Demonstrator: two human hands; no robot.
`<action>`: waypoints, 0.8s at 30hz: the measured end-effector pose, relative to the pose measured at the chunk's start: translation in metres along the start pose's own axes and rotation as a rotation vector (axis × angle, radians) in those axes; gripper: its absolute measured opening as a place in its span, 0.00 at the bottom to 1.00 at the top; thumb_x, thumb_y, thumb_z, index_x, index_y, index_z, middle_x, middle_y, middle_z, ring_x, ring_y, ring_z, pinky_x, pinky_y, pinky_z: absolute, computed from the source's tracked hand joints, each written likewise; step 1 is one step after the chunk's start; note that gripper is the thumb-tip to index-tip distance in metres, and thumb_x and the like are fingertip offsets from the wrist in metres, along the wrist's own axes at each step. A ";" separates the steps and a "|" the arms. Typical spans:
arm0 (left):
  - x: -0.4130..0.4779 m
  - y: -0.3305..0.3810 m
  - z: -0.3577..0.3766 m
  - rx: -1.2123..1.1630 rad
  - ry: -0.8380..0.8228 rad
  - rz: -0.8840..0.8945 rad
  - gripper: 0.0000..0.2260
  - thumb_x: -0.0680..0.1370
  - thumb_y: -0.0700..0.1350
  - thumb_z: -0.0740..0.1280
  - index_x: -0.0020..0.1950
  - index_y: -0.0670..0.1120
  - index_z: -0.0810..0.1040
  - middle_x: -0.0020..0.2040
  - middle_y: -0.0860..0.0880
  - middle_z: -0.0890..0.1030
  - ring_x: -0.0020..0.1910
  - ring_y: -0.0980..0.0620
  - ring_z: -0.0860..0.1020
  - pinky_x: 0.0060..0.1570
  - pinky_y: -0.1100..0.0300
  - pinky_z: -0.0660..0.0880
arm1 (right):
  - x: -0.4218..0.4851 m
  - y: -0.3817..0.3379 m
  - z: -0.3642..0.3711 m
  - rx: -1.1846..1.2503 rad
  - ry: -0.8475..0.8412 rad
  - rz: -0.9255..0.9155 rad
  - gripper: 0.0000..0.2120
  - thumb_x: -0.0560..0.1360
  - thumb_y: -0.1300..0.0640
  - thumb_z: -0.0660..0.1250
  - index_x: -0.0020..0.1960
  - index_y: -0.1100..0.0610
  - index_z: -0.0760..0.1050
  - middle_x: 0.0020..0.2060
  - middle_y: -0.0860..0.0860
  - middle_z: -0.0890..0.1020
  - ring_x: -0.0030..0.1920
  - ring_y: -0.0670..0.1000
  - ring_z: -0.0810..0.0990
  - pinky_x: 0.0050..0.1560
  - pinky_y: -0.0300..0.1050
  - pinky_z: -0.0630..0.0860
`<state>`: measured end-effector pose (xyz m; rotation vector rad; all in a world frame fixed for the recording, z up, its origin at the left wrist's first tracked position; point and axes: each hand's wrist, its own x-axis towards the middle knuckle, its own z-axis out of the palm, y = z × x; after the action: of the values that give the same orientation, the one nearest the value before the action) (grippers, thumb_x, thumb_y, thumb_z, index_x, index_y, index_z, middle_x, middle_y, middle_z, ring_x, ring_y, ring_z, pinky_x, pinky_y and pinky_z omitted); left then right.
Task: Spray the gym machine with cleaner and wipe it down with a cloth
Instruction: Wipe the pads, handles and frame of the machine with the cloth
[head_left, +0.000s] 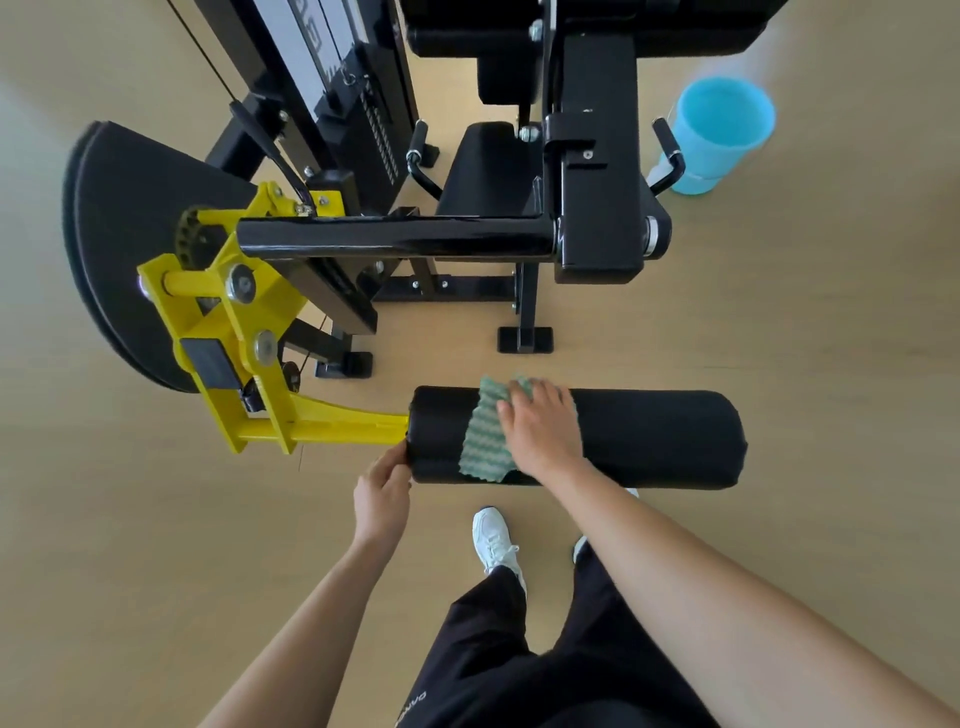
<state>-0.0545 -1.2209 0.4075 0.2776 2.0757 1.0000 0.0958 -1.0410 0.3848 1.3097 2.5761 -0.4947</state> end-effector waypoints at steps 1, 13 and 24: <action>0.000 0.001 0.000 -0.006 0.003 -0.002 0.21 0.73 0.46 0.59 0.49 0.71 0.83 0.46 0.58 0.86 0.51 0.48 0.81 0.59 0.41 0.78 | 0.001 0.009 -0.003 -0.017 -0.001 0.051 0.31 0.85 0.44 0.38 0.75 0.57 0.70 0.70 0.59 0.76 0.72 0.59 0.70 0.76 0.57 0.61; -0.010 -0.013 -0.009 0.003 -0.056 -0.095 0.21 0.69 0.45 0.59 0.47 0.69 0.83 0.46 0.63 0.86 0.58 0.45 0.82 0.63 0.43 0.76 | 0.005 -0.068 0.003 -0.033 -0.162 -0.226 0.29 0.85 0.37 0.43 0.83 0.46 0.49 0.82 0.54 0.55 0.81 0.64 0.53 0.78 0.69 0.47; 0.009 0.037 0.023 0.284 0.139 0.055 0.23 0.81 0.47 0.66 0.76 0.48 0.72 0.70 0.46 0.75 0.66 0.44 0.74 0.64 0.46 0.73 | -0.051 0.051 0.014 0.014 0.204 0.146 0.27 0.87 0.44 0.45 0.80 0.56 0.62 0.79 0.60 0.64 0.81 0.60 0.58 0.82 0.58 0.51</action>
<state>-0.0488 -1.1790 0.4207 0.4216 2.3501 0.7728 0.1673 -1.0563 0.3785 1.6160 2.6123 -0.3711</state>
